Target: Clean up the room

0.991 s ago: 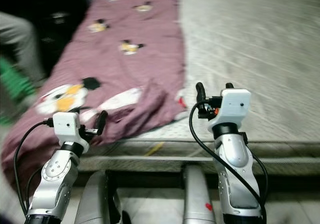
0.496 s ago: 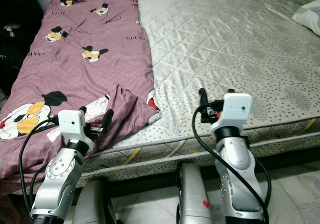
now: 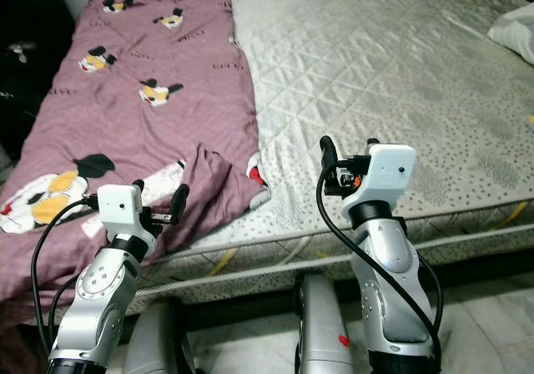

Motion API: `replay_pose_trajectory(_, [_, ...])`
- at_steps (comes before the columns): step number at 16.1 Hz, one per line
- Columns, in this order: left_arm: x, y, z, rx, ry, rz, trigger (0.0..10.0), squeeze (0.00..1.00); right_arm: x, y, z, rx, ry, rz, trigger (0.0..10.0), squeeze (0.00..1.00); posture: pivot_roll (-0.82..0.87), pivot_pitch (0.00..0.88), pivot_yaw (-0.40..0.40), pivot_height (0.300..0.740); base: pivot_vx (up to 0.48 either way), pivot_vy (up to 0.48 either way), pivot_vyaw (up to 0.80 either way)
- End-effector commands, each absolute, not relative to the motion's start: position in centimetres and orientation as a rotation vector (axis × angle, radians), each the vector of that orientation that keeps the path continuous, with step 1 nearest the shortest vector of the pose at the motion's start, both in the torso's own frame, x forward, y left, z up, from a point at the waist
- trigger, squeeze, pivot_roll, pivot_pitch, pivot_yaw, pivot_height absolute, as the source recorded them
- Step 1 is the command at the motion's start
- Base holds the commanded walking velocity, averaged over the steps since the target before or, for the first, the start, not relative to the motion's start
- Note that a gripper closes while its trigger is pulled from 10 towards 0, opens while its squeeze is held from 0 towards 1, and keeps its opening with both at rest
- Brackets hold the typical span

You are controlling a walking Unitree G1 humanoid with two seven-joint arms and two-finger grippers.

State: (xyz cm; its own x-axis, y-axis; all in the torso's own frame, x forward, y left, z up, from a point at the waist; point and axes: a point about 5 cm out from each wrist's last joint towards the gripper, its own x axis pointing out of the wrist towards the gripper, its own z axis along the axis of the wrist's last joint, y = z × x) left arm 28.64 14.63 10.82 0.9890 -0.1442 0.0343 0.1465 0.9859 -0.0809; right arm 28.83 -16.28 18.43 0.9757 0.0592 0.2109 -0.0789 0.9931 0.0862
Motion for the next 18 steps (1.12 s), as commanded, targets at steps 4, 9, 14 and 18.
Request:
replay_pose_trajectory(4, [28.60, 14.84, 10.80, -0.072, -0.022, -0.147, 10.0, 0.00, 28.90, -15.99, 19.31, 0.106, -0.239, 0.083, 10.0, 0.00, -0.06, 0.130, 0.112, 0.634, 0.000, 0.000, 0.00])
replay_pose_trajectory(9, [28.65, 14.64, 10.67, -0.065, -0.021, -0.167, 10.0, 0.00, 28.90, -16.24, 19.09, 0.107, -0.239, 0.067, 10.0, 0.00, -0.06, 0.105, 0.114, 0.697, 0.000, 0.000, 0.00])
replay_pose_trajectory(14, [28.96, 14.20, 10.74, -0.069, -0.023, -0.171, 10.0, 0.00, 29.15, -16.24, 18.89, 0.106, -0.237, 0.060, 10.0, 0.00, -0.06, 0.081, 0.114, 0.740, 0.000, 0.000, 0.00])
replay_pose_trajectory(18, [28.78, 14.44, 10.66, -0.066, -0.024, -0.152, 10.0, 0.00, 28.98, -16.55, 18.34, 0.104, -0.218, 0.042, 10.0, 0.00, -0.06, 0.086, 0.114, 0.740, 0.000, 0.000, 0.00])
